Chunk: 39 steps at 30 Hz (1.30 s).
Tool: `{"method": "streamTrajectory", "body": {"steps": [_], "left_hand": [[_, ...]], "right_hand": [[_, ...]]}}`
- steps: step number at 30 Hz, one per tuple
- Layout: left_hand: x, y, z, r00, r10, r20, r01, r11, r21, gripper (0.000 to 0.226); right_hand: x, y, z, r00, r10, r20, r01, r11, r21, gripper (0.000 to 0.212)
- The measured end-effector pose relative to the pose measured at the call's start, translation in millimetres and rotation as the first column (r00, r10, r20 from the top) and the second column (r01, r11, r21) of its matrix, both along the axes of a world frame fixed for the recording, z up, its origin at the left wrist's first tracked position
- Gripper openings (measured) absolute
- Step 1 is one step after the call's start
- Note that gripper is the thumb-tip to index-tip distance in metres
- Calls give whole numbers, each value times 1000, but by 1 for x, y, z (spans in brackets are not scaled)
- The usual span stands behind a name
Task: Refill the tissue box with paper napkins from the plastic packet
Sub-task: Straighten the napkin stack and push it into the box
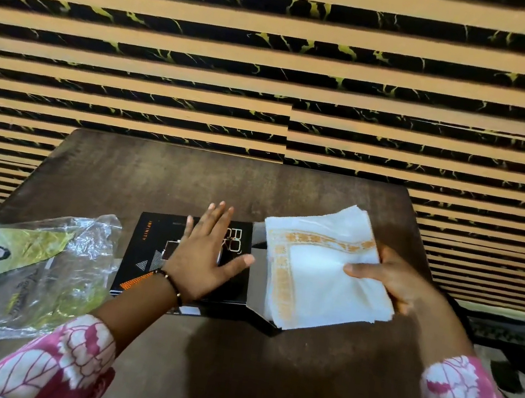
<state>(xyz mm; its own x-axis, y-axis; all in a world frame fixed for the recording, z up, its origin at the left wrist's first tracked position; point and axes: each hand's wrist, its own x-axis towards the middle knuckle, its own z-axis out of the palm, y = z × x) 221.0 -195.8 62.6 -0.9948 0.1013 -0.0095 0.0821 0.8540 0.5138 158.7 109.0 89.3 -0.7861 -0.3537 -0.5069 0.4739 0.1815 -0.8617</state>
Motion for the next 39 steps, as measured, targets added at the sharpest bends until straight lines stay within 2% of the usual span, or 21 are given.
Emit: {"method": "streamTrajectory", "body": {"steps": [2,4,6,7,9,11,13,14,16,17,18,20,22,24,26,29,31,33,34,37,39], "left_hand": [[-7,24,33,992,-116,-46,118,992,38,121],[-18,50,62,969,-244,-29,245,969,29,128],[-30,66,80,938,-331,100,325,943,66,131],[-34,69,83,914,-360,187,340,931,135,126],[-34,67,79,848,-438,297,356,887,293,96],[-28,62,72,812,-478,336,343,856,388,63],[-22,62,63,816,-464,344,258,826,502,52],[-18,63,61,824,-450,344,193,794,577,49],[-14,65,60,832,-421,361,34,688,724,46],[-12,65,60,827,-414,381,-53,617,785,46],[-10,64,60,821,-410,398,-129,546,828,47],[-7,63,58,818,-398,416,-227,442,868,44],[-6,63,55,826,-368,427,-275,397,876,32],[-3,64,50,832,-316,456,-314,410,857,23],[-1,62,47,824,-288,487,-347,423,837,32],[1,54,40,792,-340,508,-306,498,811,49],[2,48,38,744,-377,551,-244,615,750,51],[2,43,35,712,-391,584,-207,678,706,49],[3,42,34,713,-382,588,-225,670,707,49],[2,42,32,745,-352,567,-310,570,761,46],[-1,41,33,797,-285,532,-334,525,783,34]], "right_hand": [[4,1,20,993,113,-42,-111,993,41,48],[7,-6,34,960,250,-125,-232,962,141,50],[13,-15,45,909,354,-222,-306,926,223,54],[16,-17,49,883,385,-267,-325,914,242,56],[20,-14,55,864,392,-315,-327,914,240,55],[22,-9,59,862,407,-302,-356,911,210,49],[23,-1,58,876,392,-282,-345,917,202,45],[25,3,57,903,323,-282,-285,944,168,38],[30,12,49,978,-6,-208,-10,997,-76,15],[33,18,43,982,-155,-109,124,959,-253,23],[37,23,32,969,-245,13,230,886,-402,43],[49,26,9,944,-271,188,330,763,-556,71],[61,17,-9,950,-104,295,281,697,-659,84],[66,5,-20,949,-52,312,253,715,-651,95],[64,-3,-22,956,-76,282,235,775,-587,101],[59,-8,-16,959,-114,258,222,870,-440,77],[59,-6,-13,962,-49,268,151,915,-375,70],[59,-2,-13,956,18,293,96,923,-372,65],[57,-1,-14,952,33,303,91,919,-384,63],[53,-3,-18,950,-19,311,164,880,-446,63],[48,-5,-24,953,-116,281,246,836,-491,48]]}}
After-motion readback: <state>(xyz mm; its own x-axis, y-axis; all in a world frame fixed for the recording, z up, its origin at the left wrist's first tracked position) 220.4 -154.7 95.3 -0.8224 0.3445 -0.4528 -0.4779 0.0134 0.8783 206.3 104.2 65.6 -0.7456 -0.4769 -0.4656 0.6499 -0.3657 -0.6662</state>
